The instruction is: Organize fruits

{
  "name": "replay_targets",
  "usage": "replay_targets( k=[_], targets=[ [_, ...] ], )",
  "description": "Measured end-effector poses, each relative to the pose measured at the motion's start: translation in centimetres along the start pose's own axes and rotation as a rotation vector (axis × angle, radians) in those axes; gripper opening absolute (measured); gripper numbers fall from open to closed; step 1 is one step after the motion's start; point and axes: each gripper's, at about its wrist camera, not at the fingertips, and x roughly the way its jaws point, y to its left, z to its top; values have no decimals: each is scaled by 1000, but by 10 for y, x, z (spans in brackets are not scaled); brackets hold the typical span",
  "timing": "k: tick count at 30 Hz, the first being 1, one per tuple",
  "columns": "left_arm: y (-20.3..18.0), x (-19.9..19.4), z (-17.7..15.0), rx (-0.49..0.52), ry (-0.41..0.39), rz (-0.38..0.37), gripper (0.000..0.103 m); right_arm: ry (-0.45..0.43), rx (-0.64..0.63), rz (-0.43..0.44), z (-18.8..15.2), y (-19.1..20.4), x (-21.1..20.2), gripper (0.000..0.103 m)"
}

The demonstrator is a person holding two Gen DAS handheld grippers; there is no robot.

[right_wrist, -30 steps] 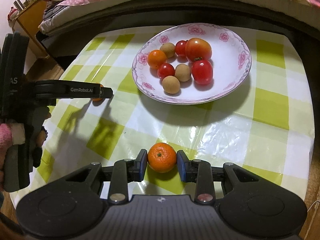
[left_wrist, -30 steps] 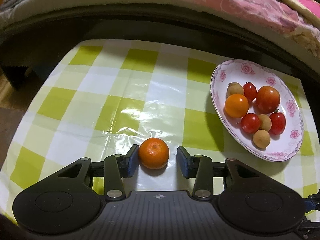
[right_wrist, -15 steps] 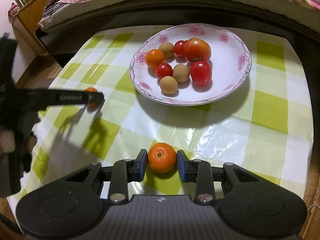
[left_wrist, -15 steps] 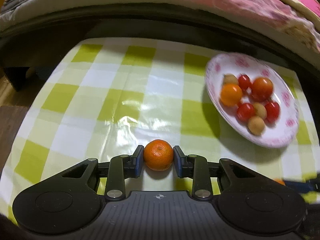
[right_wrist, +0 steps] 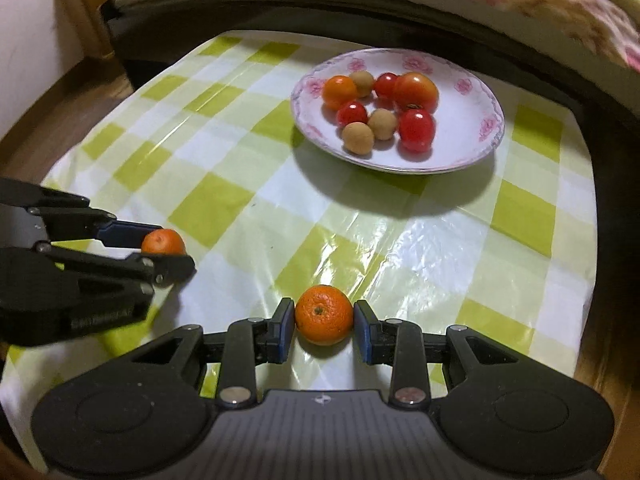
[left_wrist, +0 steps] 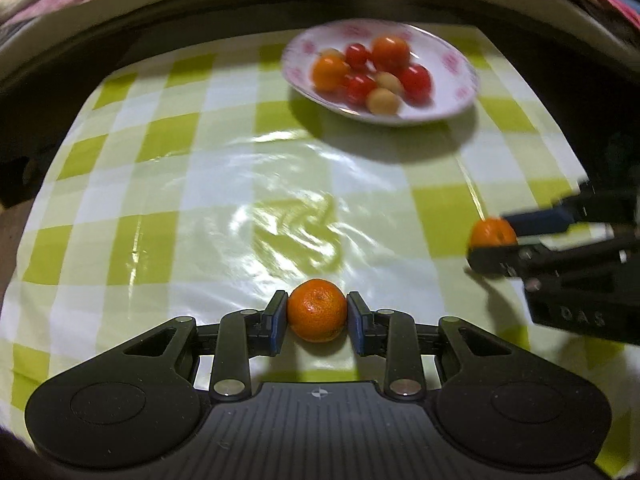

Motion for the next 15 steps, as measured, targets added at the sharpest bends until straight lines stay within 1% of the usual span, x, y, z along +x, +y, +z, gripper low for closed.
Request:
replay_targets(
  k=[2,4,7,9,11,14,15],
  targets=[
    [-6,-1,-3,42,-18,25,39,-9,-16,-6,-3,2,-1,39],
    [-6,-1,-3,39,-22,15,40,6,-27,9,-5,3,2,40],
    [-8,-1,-4,47,-36,14,41,-7,-46,9,-7,4,2,40],
    [-8,-1,-5,52,-43,4,46,-9,-37,22,-7,1,2,40],
    [-6,-1,-5,48,-46,-7,55,-11,-27,20,-7,-3,1,41],
    [-6,-2,-5,52,-45,-15,61,-14,-13,21,-6,-9,0,42],
    [-6,-2,-5,51,-41,-22,61,-13,-7,26,-6,-11,0,43]
  ],
)
